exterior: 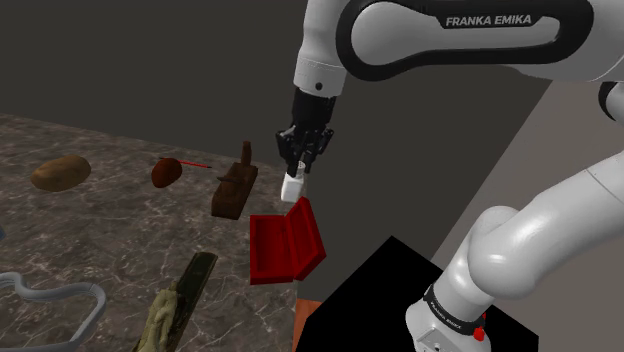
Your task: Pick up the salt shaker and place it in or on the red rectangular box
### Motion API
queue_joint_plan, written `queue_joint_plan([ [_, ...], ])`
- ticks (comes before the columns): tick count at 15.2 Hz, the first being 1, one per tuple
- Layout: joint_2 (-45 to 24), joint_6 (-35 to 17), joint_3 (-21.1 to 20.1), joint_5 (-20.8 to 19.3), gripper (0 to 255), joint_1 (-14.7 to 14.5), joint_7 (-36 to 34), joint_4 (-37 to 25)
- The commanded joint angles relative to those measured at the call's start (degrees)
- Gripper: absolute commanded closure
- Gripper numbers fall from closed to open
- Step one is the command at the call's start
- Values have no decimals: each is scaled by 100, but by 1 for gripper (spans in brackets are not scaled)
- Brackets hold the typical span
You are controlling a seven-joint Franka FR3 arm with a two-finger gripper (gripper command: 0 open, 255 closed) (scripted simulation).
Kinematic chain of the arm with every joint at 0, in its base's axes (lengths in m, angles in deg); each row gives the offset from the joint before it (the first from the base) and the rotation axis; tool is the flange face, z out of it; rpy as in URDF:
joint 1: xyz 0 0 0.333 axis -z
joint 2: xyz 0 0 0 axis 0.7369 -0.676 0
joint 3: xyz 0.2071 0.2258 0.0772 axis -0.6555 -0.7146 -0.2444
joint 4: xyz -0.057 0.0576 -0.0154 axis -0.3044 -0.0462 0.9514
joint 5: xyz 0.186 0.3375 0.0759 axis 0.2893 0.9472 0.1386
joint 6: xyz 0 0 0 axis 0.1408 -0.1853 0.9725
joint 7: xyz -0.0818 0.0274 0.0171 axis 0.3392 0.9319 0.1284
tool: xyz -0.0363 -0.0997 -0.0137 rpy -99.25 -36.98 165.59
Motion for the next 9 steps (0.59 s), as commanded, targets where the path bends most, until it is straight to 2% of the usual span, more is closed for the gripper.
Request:
queue_joint_plan([
  [1,-1,-148,-15,10,255,-7,4,144],
  [9,-88,-775,-87,37,255,-26,11,686],
])
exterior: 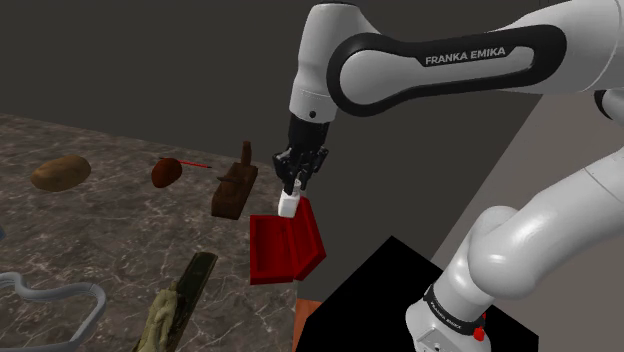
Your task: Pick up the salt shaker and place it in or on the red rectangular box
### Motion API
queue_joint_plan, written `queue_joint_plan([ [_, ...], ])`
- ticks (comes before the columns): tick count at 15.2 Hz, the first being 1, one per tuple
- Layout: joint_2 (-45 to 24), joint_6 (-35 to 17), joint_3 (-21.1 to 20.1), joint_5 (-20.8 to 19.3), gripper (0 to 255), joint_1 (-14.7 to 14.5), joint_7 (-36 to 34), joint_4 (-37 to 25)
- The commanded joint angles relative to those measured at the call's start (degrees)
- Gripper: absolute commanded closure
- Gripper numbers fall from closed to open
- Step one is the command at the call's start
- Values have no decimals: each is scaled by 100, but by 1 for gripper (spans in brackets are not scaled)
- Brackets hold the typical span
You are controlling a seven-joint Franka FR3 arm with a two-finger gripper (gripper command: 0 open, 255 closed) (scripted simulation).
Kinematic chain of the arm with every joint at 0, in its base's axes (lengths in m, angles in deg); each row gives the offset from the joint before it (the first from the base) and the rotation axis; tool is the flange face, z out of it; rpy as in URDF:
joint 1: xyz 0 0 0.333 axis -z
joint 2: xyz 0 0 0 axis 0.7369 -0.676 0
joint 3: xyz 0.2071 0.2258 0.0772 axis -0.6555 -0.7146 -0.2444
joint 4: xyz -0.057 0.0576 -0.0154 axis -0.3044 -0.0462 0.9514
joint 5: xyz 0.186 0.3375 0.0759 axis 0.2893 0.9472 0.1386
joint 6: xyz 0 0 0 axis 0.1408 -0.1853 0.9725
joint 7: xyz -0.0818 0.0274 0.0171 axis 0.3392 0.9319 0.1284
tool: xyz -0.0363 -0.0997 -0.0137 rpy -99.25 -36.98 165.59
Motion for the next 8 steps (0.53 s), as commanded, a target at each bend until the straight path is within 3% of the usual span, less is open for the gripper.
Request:
queue_joint_plan([
  [1,-15,-155,-22,10,255,-9,-4,137],
  [8,-63,-353,-47,14,255,-12,-6,287],
])
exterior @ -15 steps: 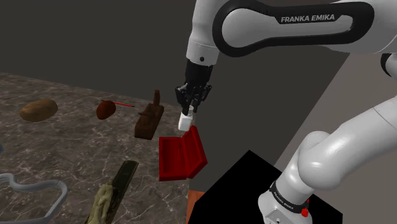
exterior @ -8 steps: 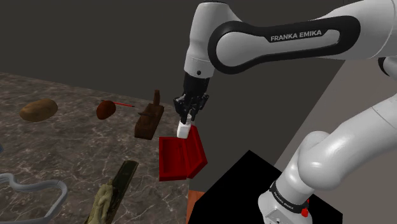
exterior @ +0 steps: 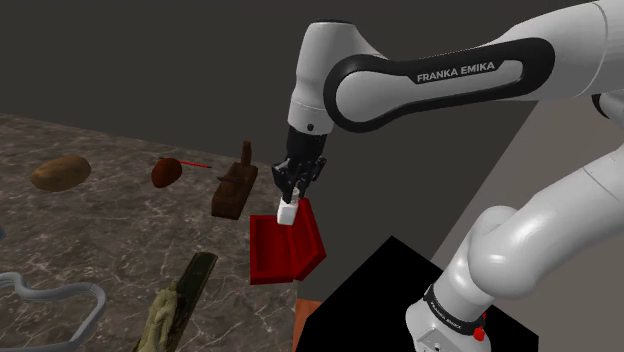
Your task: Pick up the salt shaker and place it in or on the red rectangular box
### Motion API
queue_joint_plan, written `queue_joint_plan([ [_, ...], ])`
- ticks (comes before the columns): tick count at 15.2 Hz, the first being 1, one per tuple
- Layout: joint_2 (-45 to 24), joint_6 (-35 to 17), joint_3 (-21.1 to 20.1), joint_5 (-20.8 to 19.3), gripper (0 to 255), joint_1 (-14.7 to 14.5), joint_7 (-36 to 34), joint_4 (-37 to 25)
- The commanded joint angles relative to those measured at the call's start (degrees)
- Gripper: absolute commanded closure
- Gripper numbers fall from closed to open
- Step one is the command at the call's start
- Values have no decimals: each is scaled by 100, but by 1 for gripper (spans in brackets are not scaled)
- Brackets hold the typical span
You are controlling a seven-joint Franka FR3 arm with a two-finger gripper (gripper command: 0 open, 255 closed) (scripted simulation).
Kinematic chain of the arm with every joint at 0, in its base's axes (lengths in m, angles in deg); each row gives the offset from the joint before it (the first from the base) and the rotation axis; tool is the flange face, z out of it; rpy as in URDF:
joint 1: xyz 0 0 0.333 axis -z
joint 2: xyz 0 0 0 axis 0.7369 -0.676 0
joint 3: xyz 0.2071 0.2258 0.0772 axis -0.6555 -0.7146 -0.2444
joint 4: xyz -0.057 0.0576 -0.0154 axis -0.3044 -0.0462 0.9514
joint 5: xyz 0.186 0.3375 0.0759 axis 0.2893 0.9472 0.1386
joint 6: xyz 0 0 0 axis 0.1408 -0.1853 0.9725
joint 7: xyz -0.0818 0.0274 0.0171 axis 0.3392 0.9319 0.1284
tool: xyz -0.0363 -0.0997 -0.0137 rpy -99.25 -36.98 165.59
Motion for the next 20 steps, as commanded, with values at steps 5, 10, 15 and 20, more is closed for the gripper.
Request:
queue_joint_plan([
  [5,0,-3,1,0,0,0,1,3],
  [10,53,197,29,-3,0,4,7,-145],
  [15,154,747,100,-22,0,20,13,-596],
  [20,153,746,100,-22,0,20,13,-596],
])
